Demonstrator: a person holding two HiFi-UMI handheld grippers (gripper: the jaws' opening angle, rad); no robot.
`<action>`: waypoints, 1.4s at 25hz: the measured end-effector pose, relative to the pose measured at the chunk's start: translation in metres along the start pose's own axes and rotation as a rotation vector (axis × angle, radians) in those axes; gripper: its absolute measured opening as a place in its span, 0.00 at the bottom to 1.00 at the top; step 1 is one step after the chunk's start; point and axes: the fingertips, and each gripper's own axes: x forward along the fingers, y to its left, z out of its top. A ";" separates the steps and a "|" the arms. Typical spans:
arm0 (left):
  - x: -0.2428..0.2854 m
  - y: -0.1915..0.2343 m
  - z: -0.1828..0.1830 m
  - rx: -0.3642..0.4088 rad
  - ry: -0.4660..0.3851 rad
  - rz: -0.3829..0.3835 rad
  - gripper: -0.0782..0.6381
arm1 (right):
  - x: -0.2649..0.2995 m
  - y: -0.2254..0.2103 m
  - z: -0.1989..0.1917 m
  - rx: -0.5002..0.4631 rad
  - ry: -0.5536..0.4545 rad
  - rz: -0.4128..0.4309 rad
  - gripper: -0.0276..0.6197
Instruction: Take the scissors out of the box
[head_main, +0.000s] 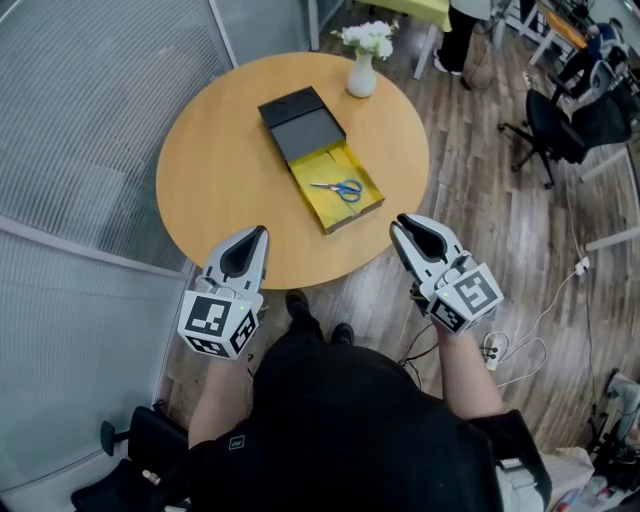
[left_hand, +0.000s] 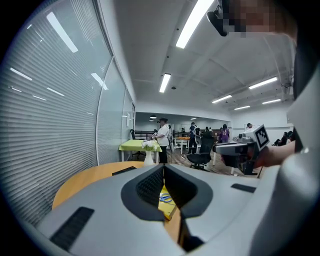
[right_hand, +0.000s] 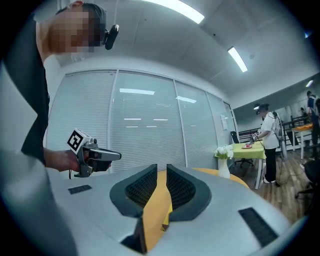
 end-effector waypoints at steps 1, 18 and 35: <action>0.004 0.005 0.001 0.001 -0.004 -0.001 0.13 | 0.005 -0.004 -0.001 -0.002 0.006 -0.006 0.11; 0.095 0.137 0.010 -0.036 -0.030 -0.115 0.13 | 0.146 -0.086 -0.036 -0.023 0.236 -0.159 0.25; 0.147 0.142 -0.020 -0.112 0.091 -0.089 0.13 | 0.200 -0.134 -0.173 -0.140 0.642 0.004 0.25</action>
